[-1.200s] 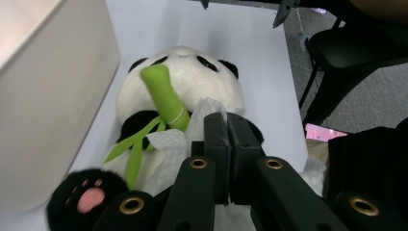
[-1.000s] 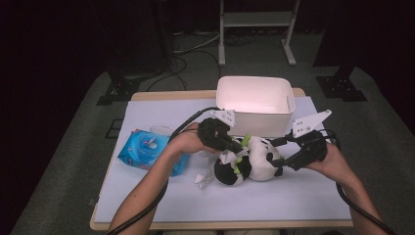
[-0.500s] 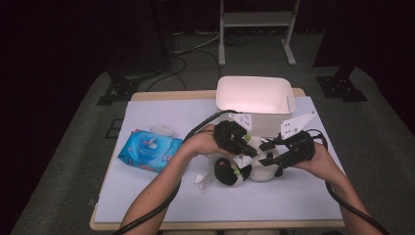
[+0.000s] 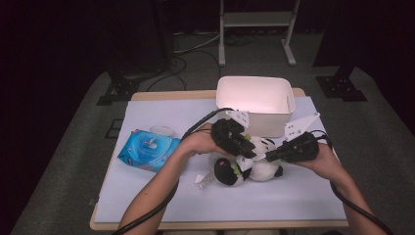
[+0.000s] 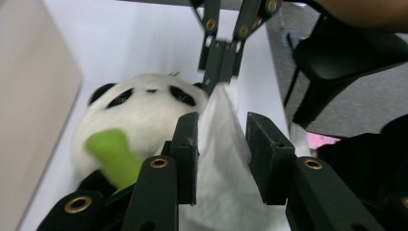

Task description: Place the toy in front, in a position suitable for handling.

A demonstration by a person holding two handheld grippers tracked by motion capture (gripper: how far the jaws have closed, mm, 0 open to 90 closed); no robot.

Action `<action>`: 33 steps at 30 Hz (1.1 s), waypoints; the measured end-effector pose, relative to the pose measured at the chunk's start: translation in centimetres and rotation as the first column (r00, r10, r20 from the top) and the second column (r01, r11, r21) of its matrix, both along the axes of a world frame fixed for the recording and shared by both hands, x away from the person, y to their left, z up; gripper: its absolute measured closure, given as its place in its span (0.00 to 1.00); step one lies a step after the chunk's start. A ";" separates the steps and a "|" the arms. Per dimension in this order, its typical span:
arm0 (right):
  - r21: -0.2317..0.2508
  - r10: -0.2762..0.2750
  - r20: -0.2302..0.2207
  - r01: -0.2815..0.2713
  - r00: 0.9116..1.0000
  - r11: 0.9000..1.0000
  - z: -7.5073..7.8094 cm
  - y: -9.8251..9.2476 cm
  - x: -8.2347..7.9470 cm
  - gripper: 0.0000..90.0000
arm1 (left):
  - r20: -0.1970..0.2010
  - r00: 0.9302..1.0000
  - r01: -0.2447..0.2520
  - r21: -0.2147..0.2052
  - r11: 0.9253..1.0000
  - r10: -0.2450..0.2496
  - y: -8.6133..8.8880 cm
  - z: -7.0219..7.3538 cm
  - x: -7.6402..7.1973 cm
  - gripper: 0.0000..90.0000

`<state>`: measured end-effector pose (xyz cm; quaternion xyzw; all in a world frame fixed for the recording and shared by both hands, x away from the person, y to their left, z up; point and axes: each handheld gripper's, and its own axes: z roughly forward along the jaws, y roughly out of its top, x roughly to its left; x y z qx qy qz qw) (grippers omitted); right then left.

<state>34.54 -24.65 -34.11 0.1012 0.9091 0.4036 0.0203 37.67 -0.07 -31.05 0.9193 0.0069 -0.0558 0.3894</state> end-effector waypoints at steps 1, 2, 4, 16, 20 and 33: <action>0.000 0.000 0.000 0.000 1.000 1.000 0.0 0.0 0.0 1.00 | -0.004 1.000 -0.013 -0.001 1.000 0.013 0.3 0.0 0.0 0.72; -0.004 -0.009 0.003 0.009 1.000 1.000 0.0 -0.3 0.1 1.00 | -0.005 1.000 -0.017 -0.001 1.000 0.017 0.5 0.0 0.1 0.71; -0.015 -0.033 0.003 0.033 0.999 0.999 0.1 -1.0 0.2 1.00 | -0.001 1.000 -0.028 -0.002 1.000 0.028 1.2 0.0 0.2 0.71; -0.047 -0.156 -0.041 0.154 0.987 0.987 -0.3 -5.0 0.4 0.87 | -0.016 0.998 -0.062 0.014 0.998 0.062 2.7 -2.1 0.2 0.76; -0.051 -0.106 -0.022 0.105 0.994 0.993 0.1 -3.6 0.0 0.79 | -0.011 0.999 -0.053 0.027 0.998 0.054 2.0 -2.6 0.2 0.76; -0.079 -0.017 0.054 0.021 0.998 0.997 0.7 2.6 0.4 0.63 | -0.014 0.998 -0.065 0.036 0.997 0.066 2.2 -2.7 0.3 0.76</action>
